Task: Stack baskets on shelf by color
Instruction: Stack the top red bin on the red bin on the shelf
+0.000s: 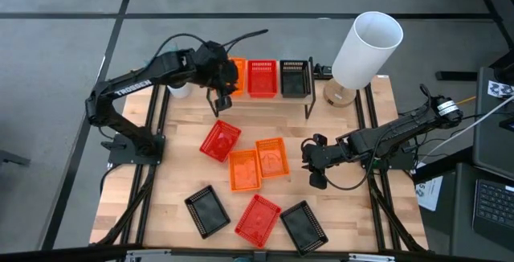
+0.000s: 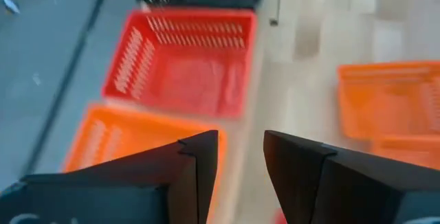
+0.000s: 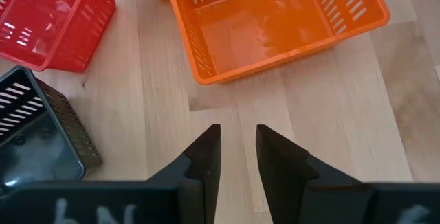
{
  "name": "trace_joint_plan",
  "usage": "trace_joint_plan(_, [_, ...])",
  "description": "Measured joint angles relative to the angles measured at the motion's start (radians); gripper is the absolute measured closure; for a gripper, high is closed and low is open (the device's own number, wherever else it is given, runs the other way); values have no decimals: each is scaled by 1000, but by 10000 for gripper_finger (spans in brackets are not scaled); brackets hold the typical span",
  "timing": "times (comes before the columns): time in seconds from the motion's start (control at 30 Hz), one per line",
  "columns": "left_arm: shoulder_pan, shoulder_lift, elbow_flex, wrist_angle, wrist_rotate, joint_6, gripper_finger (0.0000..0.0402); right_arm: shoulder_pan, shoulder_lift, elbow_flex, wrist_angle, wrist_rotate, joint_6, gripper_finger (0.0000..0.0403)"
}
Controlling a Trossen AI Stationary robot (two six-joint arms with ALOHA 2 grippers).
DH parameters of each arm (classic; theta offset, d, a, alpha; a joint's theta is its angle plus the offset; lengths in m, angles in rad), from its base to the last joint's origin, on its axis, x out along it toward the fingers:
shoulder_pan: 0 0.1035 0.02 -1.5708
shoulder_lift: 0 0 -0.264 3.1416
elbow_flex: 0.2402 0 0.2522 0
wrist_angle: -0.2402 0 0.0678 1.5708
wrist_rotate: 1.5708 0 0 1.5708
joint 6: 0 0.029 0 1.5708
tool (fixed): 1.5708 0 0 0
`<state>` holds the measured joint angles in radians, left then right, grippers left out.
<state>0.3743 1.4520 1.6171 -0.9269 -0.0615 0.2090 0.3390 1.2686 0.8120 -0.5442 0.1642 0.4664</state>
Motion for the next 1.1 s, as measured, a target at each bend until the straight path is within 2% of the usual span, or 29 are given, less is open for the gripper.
trace_joint_plan(0.23, [-121,0,42,-364,49,-170,290,0,0,0,1,0,-1,311])
trace_joint_plan(0.33, [-182,-1,6,-433,42,-239,290,0,0,0,2,0,-1,311])
trace_joint_plan(0.57, [-350,1,-231,-407,46,-263,290,0,0,0,2,0,0,311])
trace_joint_plan(0.77, [-445,2,-486,-144,20,-298,290,0,0,0,2,1,-1,311])
trace_joint_plan(0.9, [-490,2,-562,-7,-3,-282,296,0,0,0,2,1,0,311])
trace_joint_plan(1.1, [-530,2,-651,8,-9,-281,297,0,0,0,2,1,0,311])
